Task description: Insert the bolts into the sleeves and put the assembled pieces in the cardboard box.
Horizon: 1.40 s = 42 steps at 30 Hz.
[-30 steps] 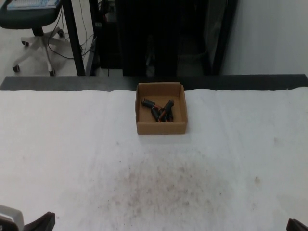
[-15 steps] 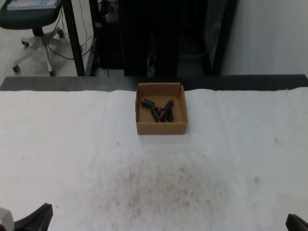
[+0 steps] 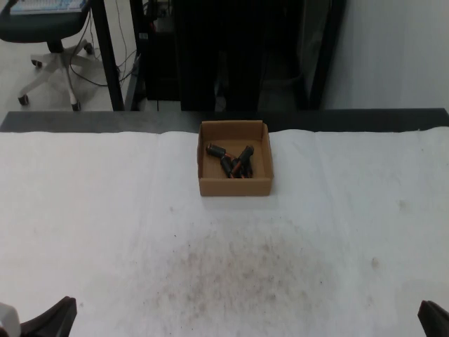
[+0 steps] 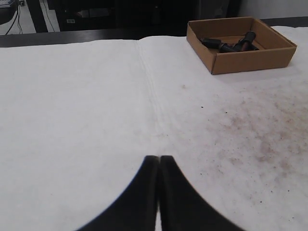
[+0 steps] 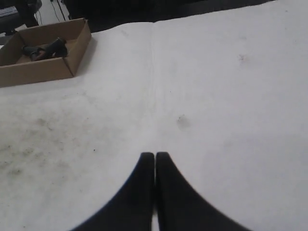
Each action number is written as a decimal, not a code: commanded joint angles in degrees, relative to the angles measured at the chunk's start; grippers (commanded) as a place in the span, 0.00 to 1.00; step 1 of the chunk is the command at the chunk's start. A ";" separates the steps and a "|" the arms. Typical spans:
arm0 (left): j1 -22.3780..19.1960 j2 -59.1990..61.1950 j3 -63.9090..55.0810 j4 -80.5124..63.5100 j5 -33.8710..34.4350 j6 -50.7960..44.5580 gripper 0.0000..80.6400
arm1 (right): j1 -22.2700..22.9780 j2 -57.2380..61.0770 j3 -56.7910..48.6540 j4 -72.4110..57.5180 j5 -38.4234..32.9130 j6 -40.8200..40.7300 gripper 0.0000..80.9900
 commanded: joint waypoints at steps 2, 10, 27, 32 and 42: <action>0.09 -0.13 -0.57 -0.18 -0.07 0.18 0.00 | -0.12 0.16 -0.57 -1.71 0.92 -21.15 0.01; 0.09 -0.13 -0.57 -0.18 -0.07 0.18 0.00 | -7.27 0.16 -0.57 1.56 -8.77 -31.43 0.01; 0.09 -0.13 -0.57 -0.18 -0.07 0.18 0.00 | -24.03 0.16 -0.57 3.38 -19.90 -31.44 0.01; 0.09 -0.13 -0.57 -0.18 -0.07 0.18 0.00 | -24.03 0.16 -0.57 2.82 -13.33 -27.66 0.01; 0.09 -0.13 -0.57 -0.18 -0.07 0.18 0.00 | -24.13 0.16 -0.57 2.26 -6.93 -14.24 0.01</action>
